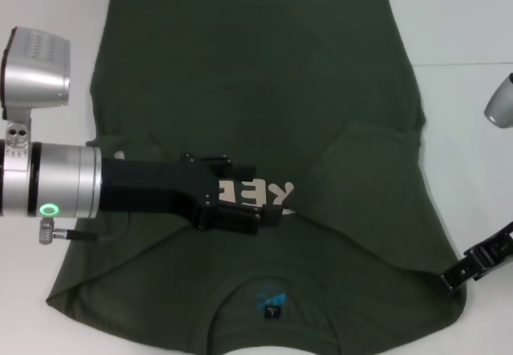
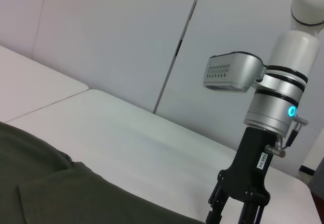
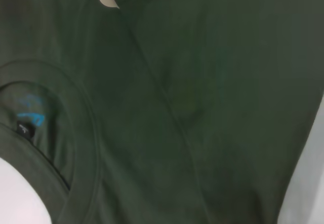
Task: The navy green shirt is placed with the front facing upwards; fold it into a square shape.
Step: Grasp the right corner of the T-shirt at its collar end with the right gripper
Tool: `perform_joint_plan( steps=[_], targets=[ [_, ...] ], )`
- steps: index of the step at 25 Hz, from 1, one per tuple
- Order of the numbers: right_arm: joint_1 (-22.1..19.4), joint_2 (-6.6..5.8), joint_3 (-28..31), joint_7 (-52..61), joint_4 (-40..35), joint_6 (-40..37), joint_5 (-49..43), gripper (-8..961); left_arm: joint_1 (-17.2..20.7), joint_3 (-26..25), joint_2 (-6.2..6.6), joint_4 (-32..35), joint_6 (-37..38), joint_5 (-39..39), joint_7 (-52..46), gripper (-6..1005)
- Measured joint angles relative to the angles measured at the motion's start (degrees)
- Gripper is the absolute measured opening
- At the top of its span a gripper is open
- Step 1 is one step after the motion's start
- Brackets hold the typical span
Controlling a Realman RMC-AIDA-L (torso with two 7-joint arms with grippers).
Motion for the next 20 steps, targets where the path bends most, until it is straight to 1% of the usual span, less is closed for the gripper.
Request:
perform_joint_plan(
  steps=[2, 7, 10, 16, 20],
  targets=[
    [-0.08, 0.01, -1.13, 0.69, 0.29, 0.96, -0.06, 826, 0.08, 0.10, 0.00, 0.00, 0.00, 0.00, 0.01, 947],
    [-0.95, 0.82, -3.13, 0.34, -0.31, 2.02, -0.13, 719, 0.11, -0.09, 0.00, 0.00, 0.00, 0.00, 0.03, 946],
    [-1.15, 0.99, -3.41, 0.38, -0.23, 2.96, -0.17, 655, 0.19, -0.22, 0.00, 0.01, 0.00, -0.01, 0.05, 946],
    [-1.41, 0.98, -3.75, 0.46, -0.08, 3.96, -0.25, 406, 0.31, -0.26, 0.00, -0.05, -0.08, 0.00, 0.06, 947],
    [-1.44, 0.97, -3.84, 0.48, -0.09, 4.17, -0.22, 329, 0.45, -0.33, 0.00, -0.08, -0.09, 0.00, -0.17, 947]
  ],
)
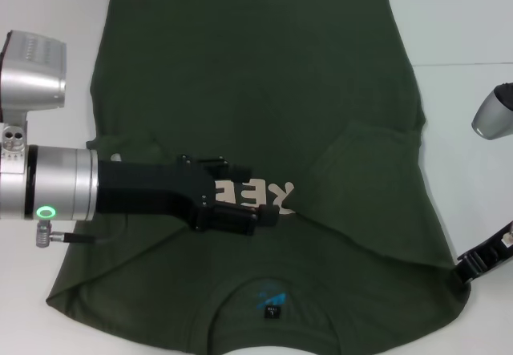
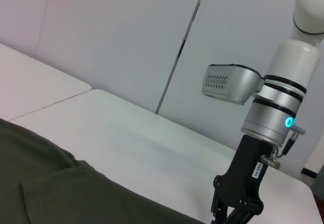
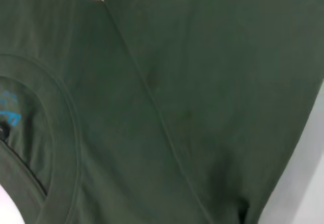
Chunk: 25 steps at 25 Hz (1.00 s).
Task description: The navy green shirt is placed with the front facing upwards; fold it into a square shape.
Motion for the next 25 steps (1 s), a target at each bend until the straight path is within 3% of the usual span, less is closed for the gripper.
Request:
perform_joint_plan(
  steps=[7, 11, 14, 15, 21, 25],
  targets=[
    [-0.04, 0.00, -0.04, 0.08, -1.03, -1.02, 0.11, 194, 0.92, -3.56, 0.26, 0.17, -0.14, 0.07, -2.20, 945],
    [0.04, 0.00, -0.04, 0.06, -2.25, -2.41, 0.44, 84, 1.93, -4.69, 1.54, 1.66, -0.52, 2.30, -11.29, 944],
    [0.01, 0.00, 0.16, -0.07, -2.48, -2.69, 0.59, 56, 2.44, -5.81, 2.38, 5.68, -0.87, 8.55, -25.23, 943],
    [0.00, 0.00, 0.22, -0.08, -2.48, -2.70, 0.60, 56, 2.84, -6.56, 2.35, 10.23, -0.63, 13.95, -34.34, 943],
    [-0.22, 0.00, 0.19, -0.39, -2.64, -3.37, 0.68, 57, 2.91, -7.32, 2.48, 18.23, 1.57, 27.32, -49.90, 942],
    [-0.46, -0.04, 0.47, -0.56, -2.79, -3.60, 0.68, 57, 2.23, -7.90, 2.86, 18.41, 3.10, 31.61, -53.97, 941]
  ],
)
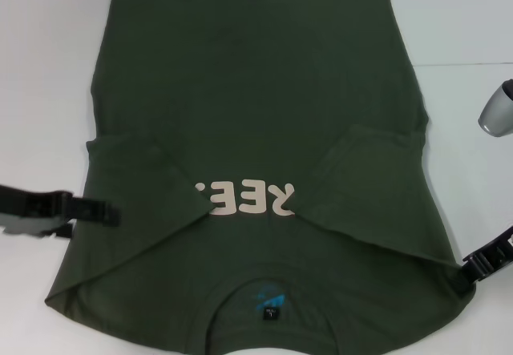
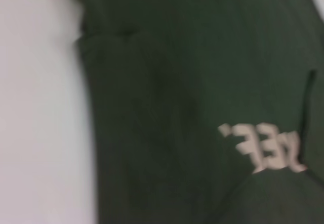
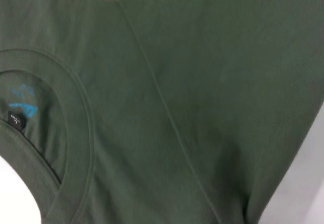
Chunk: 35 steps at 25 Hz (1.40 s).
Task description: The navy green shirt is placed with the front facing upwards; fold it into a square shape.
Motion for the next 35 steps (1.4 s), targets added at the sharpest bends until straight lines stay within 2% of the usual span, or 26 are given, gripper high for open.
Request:
perform_joint_plan(
  steps=[5, 24, 35],
  targets=[
    [-0.35, 0.06, 0.02, -0.04, -0.05, -0.23, 0.45, 56, -1.42, -0.10, 0.44, 0.06, 1.86, 9.97, -6.10, 939],
    [-0.89, 0.04, -0.02, -0.79, 0.25, 0.08, 2.85, 56, 1.61, -1.98, -0.81, -0.48, 1.66, 10.44, -6.99, 929],
    [-1.28, 0.04, -0.04, -1.17, 0.07, 0.24, 3.07, 57, 1.98, -1.96, -1.01, -2.20, 1.63, 10.71, -7.11, 920]
  ],
)
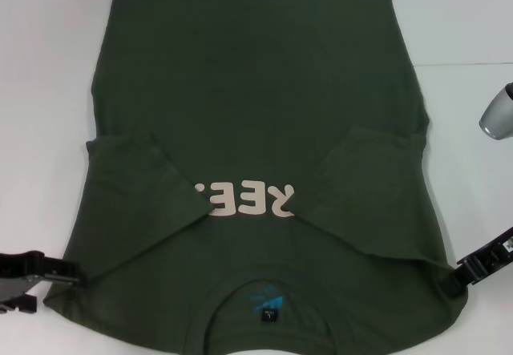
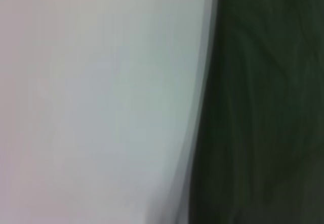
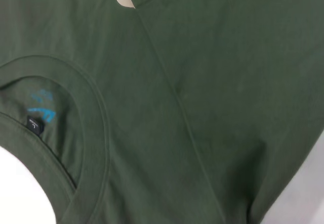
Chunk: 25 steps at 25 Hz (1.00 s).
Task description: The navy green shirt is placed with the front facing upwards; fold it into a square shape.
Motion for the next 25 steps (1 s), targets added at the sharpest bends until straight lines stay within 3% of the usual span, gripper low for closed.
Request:
perform_joint_plan(
  steps=[25],
  targets=[
    [-0.41, 0.00, 0.06, -0.85, -0.14, -0.31, 0.00, 56, -1.21, 0.64, 0.01, -3.44, -2.32, 0.02, 0.56, 899]
  ],
)
